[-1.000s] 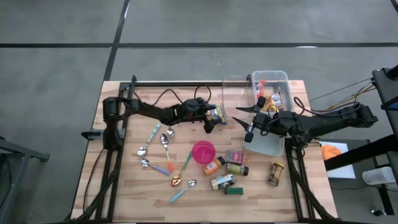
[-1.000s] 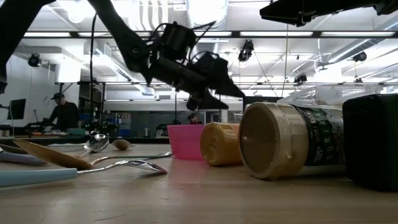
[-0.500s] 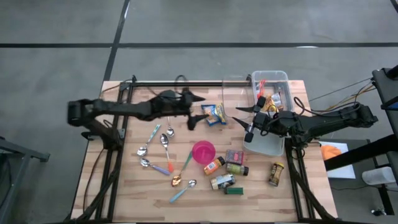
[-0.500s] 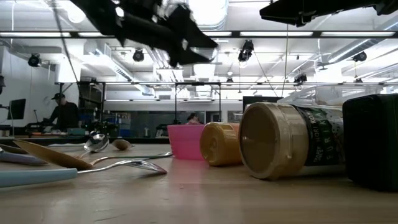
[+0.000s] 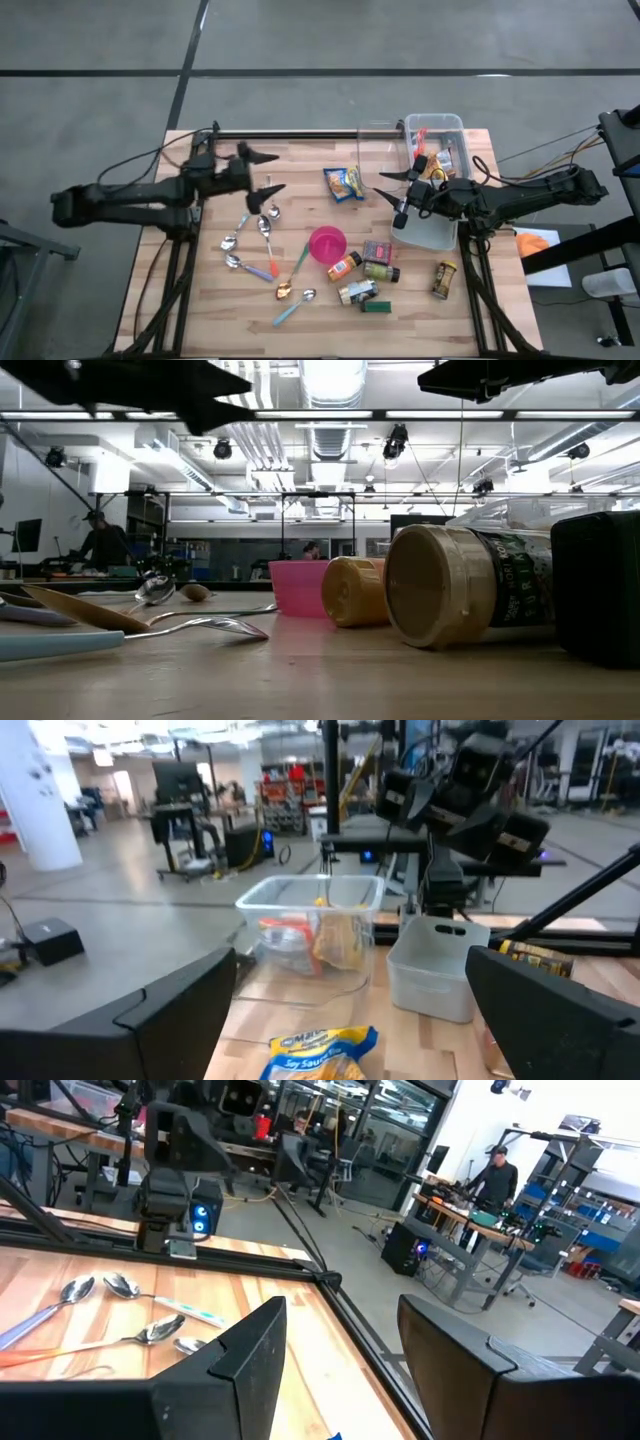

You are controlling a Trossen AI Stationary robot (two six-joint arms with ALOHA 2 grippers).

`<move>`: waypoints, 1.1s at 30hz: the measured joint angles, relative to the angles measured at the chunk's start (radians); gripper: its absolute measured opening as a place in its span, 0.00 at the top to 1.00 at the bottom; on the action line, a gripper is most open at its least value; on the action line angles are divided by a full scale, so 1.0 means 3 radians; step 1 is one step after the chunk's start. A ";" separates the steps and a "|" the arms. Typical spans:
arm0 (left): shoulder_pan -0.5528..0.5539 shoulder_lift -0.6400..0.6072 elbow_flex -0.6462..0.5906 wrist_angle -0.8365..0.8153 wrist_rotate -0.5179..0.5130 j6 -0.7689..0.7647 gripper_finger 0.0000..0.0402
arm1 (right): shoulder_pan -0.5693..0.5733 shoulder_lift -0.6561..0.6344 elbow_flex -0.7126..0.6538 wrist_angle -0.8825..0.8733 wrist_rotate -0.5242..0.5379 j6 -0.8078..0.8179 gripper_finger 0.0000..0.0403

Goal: Pick & Place Food Item
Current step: Put the blue noodle pack into the white bin

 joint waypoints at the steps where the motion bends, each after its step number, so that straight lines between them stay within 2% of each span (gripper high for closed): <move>1: 0.0000 -0.0129 -0.0079 -0.0012 -0.0002 -0.0003 0.01 | 0.0001 0.0000 0.0000 0.0000 0.0000 0.0000 0.52; 6: 0.0000 -0.0626 -0.0327 -0.0174 -0.0010 -0.0011 0.01 | 0.0001 0.0000 0.0000 0.0001 -0.0001 0.0000 0.52; 12: 0.0000 -0.0894 -0.0435 -0.0349 -0.0010 -0.0037 0.01 | 0.0001 0.0000 0.0000 0.0000 -0.0001 0.0000 0.52; 33: 0.0001 -0.0881 -0.0462 -0.0457 -0.0010 -0.0121 0.01 | 0.0000 0.0000 0.0000 0.0001 -0.0001 0.0000 0.52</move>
